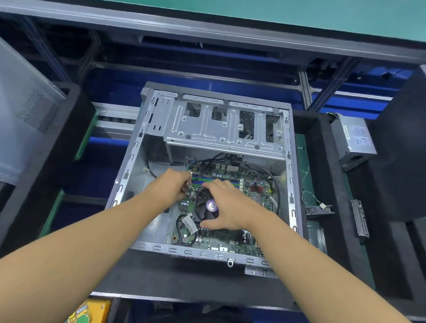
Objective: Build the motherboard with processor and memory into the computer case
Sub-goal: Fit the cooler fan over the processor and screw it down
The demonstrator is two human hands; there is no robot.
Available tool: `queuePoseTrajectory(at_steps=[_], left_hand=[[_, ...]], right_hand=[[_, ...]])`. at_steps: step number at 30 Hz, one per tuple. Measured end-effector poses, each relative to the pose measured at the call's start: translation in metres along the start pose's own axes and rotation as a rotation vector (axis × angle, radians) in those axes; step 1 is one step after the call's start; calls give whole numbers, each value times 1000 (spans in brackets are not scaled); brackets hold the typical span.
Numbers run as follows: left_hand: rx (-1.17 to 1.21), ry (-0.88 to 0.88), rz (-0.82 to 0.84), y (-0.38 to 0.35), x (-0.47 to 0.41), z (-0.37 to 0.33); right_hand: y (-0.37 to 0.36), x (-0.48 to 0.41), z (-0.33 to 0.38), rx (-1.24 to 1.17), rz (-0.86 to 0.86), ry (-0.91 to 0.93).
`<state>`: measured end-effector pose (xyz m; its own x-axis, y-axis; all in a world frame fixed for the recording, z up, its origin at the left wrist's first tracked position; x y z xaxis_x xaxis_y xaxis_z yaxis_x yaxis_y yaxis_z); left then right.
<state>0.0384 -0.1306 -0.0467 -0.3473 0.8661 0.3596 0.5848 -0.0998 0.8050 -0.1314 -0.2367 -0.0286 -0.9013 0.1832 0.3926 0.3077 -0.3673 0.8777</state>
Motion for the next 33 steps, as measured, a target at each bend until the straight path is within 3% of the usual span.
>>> queuePoseTrajectory(at_steps=[4,7,10,13,16,19,23,26,30,33], left_hand=[[40,150,-2,12,10,-1],[117,267,150,19,21,-1],[280,190,355,16,29,-7],[357,133,400,14,31,-10],[454,217,417,7,30,-8],[410,226,401,4,31,-5],[337,289,506,0,38,-4],[271,211,341,2,41,-7],[435,121,187,14,47,-10],[501,130,92,25,55,-15]], right_hand=[[0,0,4,69,-14,0],[0,-2,5,70,22,6],[2,-3,4,8,63,0],[0,-3,4,-24,87,-12],[1,-2,2,-45,108,-22],[2,-1,1,-81,118,-36],[0,-1,1,-96,123,-46],[3,-1,1,-96,91,-38],[9,5,4,-159,85,-54],[28,10,8,-241,-103,-93]])
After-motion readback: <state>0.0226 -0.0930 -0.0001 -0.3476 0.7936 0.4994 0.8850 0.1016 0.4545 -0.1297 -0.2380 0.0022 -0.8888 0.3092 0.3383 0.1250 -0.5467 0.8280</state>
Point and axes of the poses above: each hand's wrist, its own x-axis away from the middle knuckle, its own y-axis out of the back of the hand, z = x × y, the point moved 1 cm from there along -x, towards the middle knuckle, and after that the axes turned 10 degrees about x, right-handed, at the moved point
